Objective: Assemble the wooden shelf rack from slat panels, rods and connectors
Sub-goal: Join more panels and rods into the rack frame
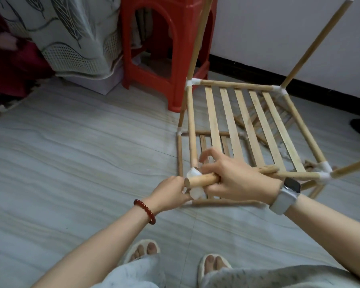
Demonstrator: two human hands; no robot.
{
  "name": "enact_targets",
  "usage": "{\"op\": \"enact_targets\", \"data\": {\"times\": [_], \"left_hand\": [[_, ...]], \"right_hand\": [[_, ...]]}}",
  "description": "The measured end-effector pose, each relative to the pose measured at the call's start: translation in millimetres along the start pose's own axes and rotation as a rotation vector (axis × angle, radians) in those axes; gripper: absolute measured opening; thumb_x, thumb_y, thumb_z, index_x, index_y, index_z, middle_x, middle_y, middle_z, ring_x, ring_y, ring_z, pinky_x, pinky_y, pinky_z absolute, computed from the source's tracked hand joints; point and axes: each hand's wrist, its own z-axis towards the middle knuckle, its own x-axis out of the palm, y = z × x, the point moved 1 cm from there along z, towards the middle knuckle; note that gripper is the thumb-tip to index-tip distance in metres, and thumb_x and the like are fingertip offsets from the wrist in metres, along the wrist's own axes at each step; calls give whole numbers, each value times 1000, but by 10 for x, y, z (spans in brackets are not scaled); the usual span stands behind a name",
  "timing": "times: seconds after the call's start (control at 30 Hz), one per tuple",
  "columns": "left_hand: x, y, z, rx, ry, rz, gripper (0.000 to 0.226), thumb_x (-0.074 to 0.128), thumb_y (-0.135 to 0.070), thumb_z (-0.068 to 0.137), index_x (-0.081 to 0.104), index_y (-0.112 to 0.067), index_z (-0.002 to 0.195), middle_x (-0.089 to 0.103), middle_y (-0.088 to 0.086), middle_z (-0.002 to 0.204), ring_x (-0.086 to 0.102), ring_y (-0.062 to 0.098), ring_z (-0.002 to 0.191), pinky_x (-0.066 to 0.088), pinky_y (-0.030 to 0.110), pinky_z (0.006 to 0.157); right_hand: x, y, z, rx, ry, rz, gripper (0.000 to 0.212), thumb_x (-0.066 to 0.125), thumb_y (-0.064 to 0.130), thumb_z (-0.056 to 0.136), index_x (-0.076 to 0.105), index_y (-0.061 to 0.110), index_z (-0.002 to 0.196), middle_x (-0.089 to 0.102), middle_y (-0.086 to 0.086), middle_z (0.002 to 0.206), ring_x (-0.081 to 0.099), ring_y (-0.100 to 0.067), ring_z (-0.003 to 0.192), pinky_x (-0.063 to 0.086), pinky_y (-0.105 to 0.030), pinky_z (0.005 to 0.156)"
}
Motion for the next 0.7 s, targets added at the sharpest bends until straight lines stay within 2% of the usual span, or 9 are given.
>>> {"op": "enact_targets", "data": {"times": [0.07,0.13,0.2,0.3,0.4,0.5,0.6,0.63,0.7], "left_hand": [[-97,-93,-39,32,10,-51,47,74,-38,77,60,-23,119,59,-16,107,56,6,99,47,25,86],[-251,-174,-103,75,-43,-181,51,77,-34,74,59,-27,121,57,-22,107,54,-1,101,44,20,88],[-397,-235,-178,103,-98,-376,36,77,-31,72,64,-27,106,66,-15,94,61,3,91,51,24,84],[-542,-297,-263,96,-97,-673,25,75,-23,77,64,-23,99,70,-4,76,66,11,74,54,24,69],[-573,-342,-302,68,-55,-686,15,69,-16,84,66,-21,98,70,-3,75,68,14,69,54,24,64],[-537,-373,-308,64,-59,-701,11,66,-16,86,67,-19,97,71,-5,80,69,15,72,56,26,67],[-539,-361,-309,34,-58,-753,17,59,-12,92,64,-9,108,69,-1,82,67,11,74,54,22,68],[-556,-345,-311,5,-35,-777,17,55,-10,94,63,-8,109,68,-1,81,66,10,74,54,22,68],[-600,-318,-318,-82,11,-908,18,47,-6,97,63,-12,104,66,-1,76,65,12,70,55,25,66]], "right_hand": [[-9,-77,-21,98,-6,40,19,56,36,79,45,40,64,41,12,104,50,-7,68,38,-22,60],[-51,-161,-9,205,-116,239,18,56,33,81,51,31,64,50,8,90,53,-12,66,43,-24,62],[-25,-196,36,291,-179,364,17,58,27,82,55,21,66,55,4,71,53,-11,59,41,-24,57],[84,-119,113,320,-206,337,12,59,26,81,51,26,71,52,9,61,52,-4,54,40,-20,51],[91,-98,138,358,-286,505,11,62,27,81,52,25,85,59,4,72,59,-10,63,50,-29,58],[94,-82,122,315,-267,627,13,63,29,84,54,20,86,57,4,68,53,-2,50,44,-22,49],[35,-124,36,275,-270,756,27,58,39,89,65,12,90,52,11,48,46,3,38,37,-10,40],[11,-157,2,272,-281,729,33,55,42,91,66,12,86,50,14,44,45,3,37,35,-9,40],[0,-246,-46,298,-307,487,33,52,44,91,59,20,69,50,14,46,45,0,42,36,-16,45]]}}
